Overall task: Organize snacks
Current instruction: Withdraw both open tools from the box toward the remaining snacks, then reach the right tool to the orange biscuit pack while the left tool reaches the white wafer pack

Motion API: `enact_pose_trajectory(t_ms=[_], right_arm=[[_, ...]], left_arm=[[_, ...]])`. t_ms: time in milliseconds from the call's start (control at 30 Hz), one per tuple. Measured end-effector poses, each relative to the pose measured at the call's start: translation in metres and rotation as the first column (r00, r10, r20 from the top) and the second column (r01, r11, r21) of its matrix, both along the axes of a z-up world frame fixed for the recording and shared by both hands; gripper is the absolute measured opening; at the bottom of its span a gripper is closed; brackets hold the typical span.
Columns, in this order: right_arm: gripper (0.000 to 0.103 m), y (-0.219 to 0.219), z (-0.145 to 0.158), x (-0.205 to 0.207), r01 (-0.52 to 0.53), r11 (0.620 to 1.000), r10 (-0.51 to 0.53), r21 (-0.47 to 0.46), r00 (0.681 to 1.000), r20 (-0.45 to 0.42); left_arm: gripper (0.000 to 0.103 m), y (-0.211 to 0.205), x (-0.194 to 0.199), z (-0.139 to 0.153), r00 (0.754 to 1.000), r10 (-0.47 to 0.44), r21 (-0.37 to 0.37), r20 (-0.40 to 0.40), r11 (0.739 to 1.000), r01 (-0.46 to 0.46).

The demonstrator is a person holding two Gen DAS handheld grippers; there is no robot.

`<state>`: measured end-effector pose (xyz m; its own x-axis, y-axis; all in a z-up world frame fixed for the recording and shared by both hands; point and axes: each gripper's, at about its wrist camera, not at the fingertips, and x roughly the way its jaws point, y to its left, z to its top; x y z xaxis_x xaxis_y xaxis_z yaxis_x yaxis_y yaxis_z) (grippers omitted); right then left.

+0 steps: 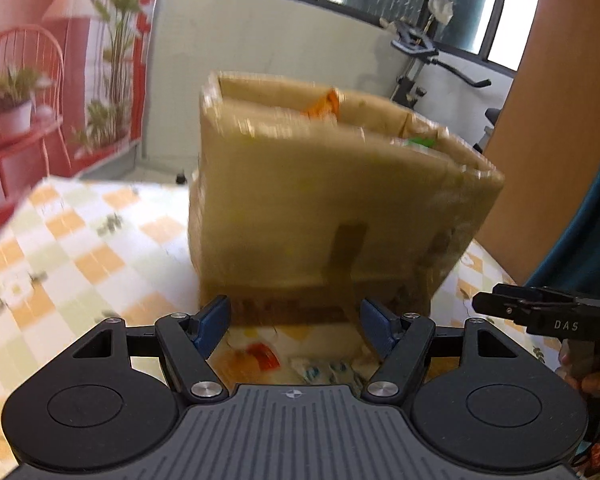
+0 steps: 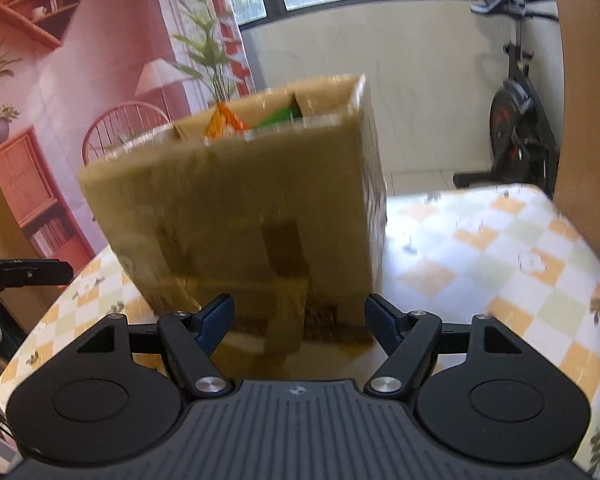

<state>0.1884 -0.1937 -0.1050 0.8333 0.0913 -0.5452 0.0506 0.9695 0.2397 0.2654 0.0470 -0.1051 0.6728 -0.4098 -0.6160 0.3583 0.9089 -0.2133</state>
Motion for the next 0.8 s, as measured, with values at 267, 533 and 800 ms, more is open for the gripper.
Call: enact_pose_trajectory(t_ms=[267, 533, 800], right_arm=[[0.066, -0.001, -0.027, -0.007, -0.012, 1.0, 0.013, 0.004, 0.997, -0.081], [0.064, 0.006, -0.048, -0.01, -0.064, 0.998, 0.061, -0.011, 0.985, -0.162], [0.06, 0.004, -0.059, -0.005, -0.05, 0.998, 0.042, -0.035, 0.979, -0.199]], left_arm=[[0.074, -0.013, -0.006, -0.023, 0.999, -0.001, -0.006, -0.043, 1.0, 0.0], [0.073, 0.003, -0.015, -0.049, 0.989, 0.069, -0.013, -0.13, 0.997, -0.071], [0.072, 0.027, -0.023, -0.057, 0.975, 0.133, -0.038, -0.179, 0.989, -0.141]])
